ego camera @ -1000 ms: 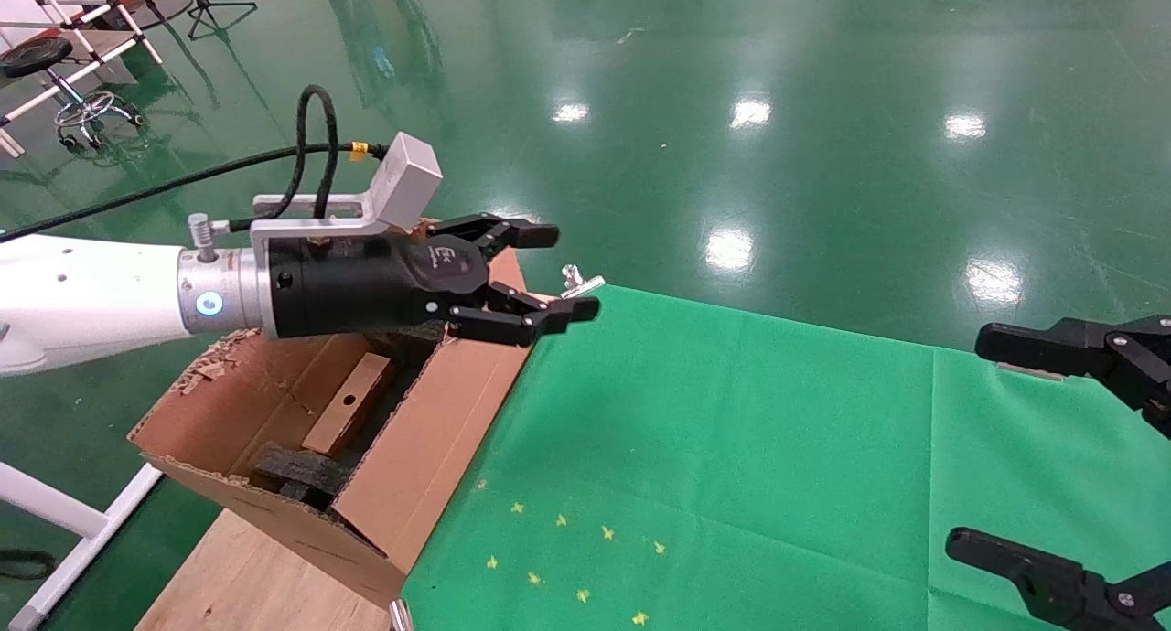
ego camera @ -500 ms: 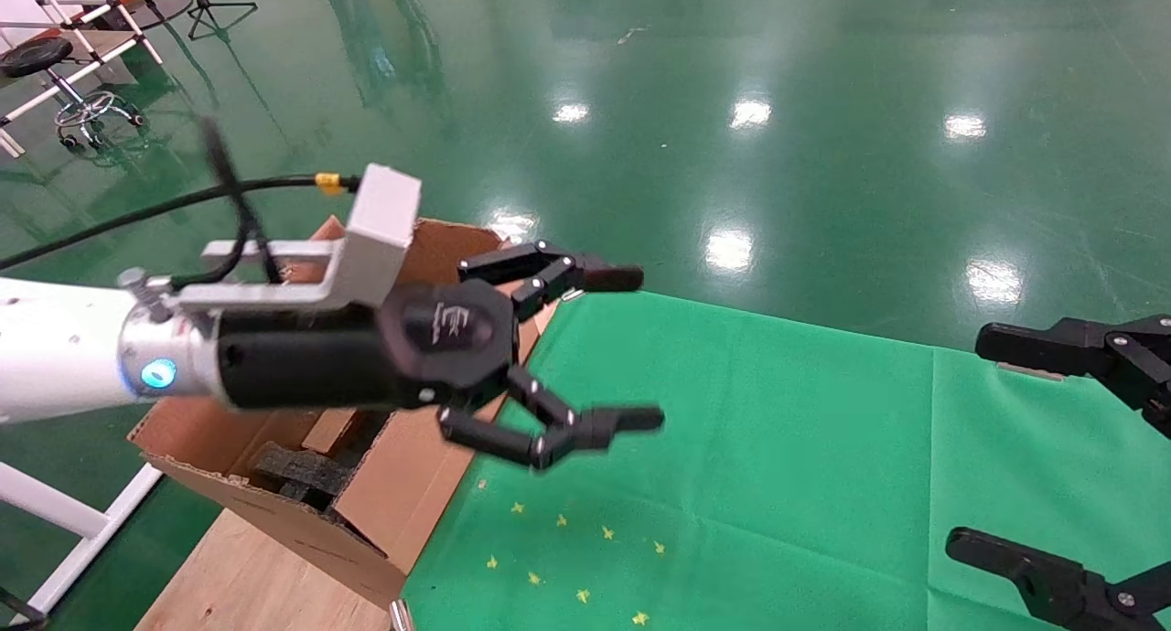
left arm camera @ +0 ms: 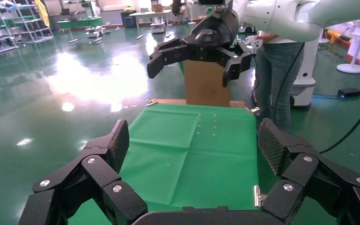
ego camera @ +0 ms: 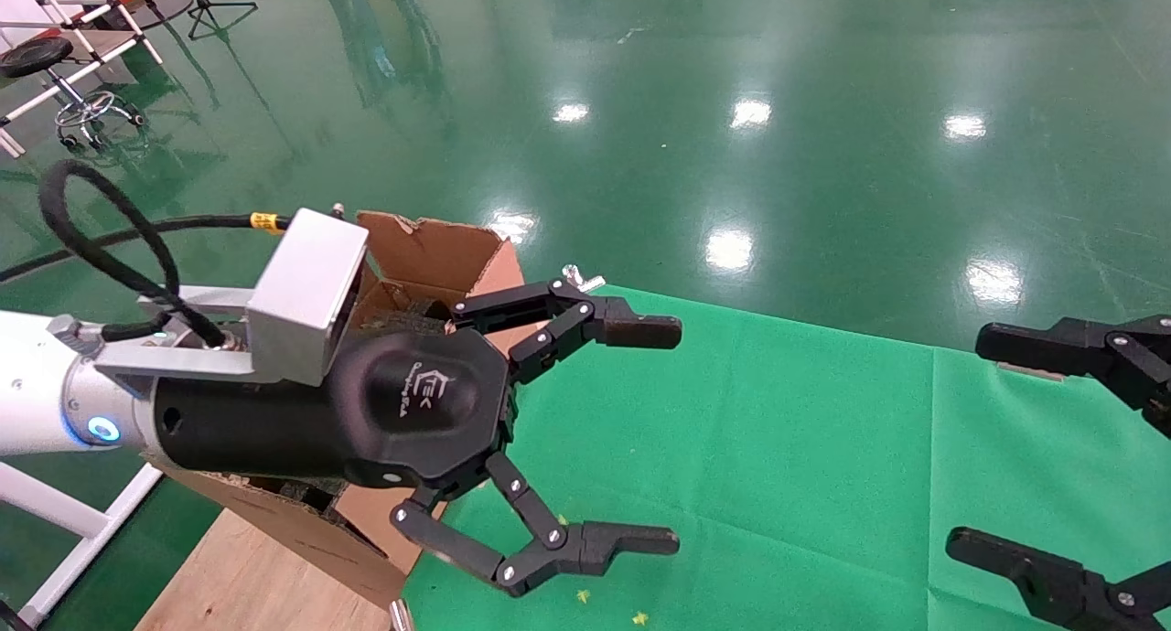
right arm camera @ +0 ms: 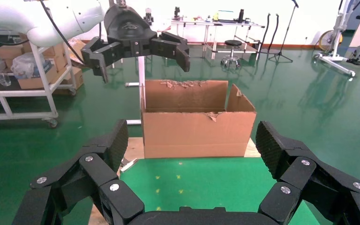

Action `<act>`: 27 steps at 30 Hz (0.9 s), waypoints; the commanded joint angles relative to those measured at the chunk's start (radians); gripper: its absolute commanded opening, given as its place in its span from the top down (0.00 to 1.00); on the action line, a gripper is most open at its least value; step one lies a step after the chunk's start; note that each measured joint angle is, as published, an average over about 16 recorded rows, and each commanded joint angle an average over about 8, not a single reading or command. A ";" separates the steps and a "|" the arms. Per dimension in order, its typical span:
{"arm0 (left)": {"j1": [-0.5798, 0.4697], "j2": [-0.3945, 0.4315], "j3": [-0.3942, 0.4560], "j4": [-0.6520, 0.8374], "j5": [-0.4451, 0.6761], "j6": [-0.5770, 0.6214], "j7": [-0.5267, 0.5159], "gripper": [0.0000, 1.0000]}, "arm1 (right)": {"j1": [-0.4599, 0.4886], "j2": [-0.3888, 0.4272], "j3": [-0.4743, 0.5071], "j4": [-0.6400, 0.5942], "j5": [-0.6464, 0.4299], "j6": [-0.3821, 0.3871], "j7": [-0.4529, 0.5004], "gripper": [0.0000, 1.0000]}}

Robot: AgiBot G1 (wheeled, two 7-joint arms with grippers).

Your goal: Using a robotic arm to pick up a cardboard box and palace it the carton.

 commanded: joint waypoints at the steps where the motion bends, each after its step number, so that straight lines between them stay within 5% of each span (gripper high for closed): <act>1: -0.001 0.000 0.001 0.003 0.002 -0.001 -0.001 0.00 | 0.000 0.000 0.000 0.000 0.000 0.000 0.000 0.00; 27: -0.017 0.003 0.011 0.025 0.025 -0.012 -0.005 0.00 | 0.000 0.000 0.000 0.000 0.000 0.000 0.000 0.00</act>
